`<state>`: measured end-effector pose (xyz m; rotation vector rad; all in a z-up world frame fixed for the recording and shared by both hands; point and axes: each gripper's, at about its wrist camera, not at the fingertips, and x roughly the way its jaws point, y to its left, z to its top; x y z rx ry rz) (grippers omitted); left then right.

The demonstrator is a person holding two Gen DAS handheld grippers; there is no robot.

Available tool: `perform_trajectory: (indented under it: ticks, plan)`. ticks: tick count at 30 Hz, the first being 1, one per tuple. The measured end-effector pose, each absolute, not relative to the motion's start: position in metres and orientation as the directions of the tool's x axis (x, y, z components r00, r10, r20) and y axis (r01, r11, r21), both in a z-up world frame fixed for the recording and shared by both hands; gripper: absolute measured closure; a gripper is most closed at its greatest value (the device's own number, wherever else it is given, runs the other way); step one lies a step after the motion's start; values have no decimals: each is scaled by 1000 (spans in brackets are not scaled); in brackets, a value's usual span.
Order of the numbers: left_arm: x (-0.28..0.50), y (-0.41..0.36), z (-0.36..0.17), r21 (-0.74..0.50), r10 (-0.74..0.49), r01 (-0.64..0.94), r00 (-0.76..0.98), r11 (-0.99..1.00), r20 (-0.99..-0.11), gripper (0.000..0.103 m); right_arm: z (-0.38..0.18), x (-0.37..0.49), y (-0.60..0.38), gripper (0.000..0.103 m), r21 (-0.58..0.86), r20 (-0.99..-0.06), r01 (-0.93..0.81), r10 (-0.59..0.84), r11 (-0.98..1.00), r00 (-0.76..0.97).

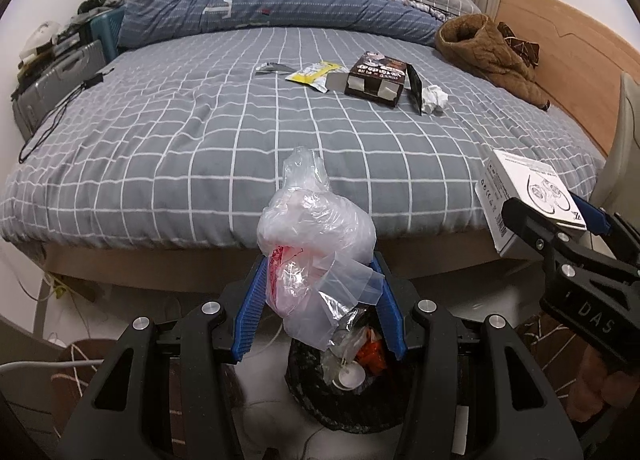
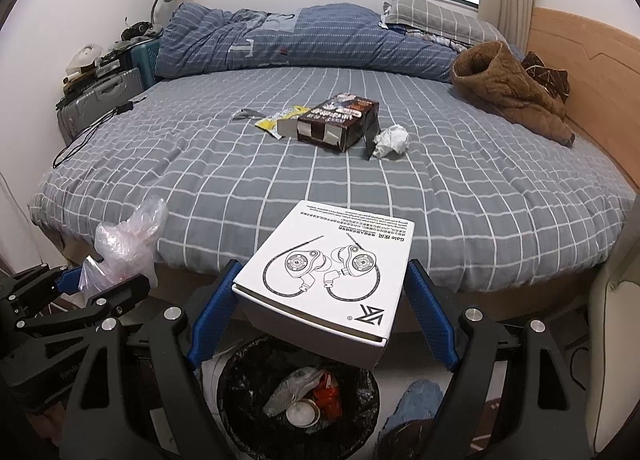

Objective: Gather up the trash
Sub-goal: 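Carry the clear bag and white box with both tools toward the black bin, then open the right tool to drop the white earphone box into the bin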

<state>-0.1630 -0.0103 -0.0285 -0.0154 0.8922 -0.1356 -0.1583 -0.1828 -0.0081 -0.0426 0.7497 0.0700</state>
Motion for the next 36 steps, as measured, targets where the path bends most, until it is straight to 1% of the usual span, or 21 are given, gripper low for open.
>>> perform_trajectory:
  ticks: [17, 25, 36]
  plan:
    - [-197, -10, -46, -86, -129, 104, 560, 991, -818, 53, -35, -194, -182, 25, -14, -750, -92, 50, 996, 660]
    - [-193, -14, -71, -95, -141, 114, 522, 989, -841, 53, -67, -189, -182, 25, 1, -798, -87, 53, 996, 601]
    - [-157, -15, -129, -89, -128, 113, 419, 990, -899, 53, -120, -155, -175, 25, 14, -870, -113, 68, 994, 488]
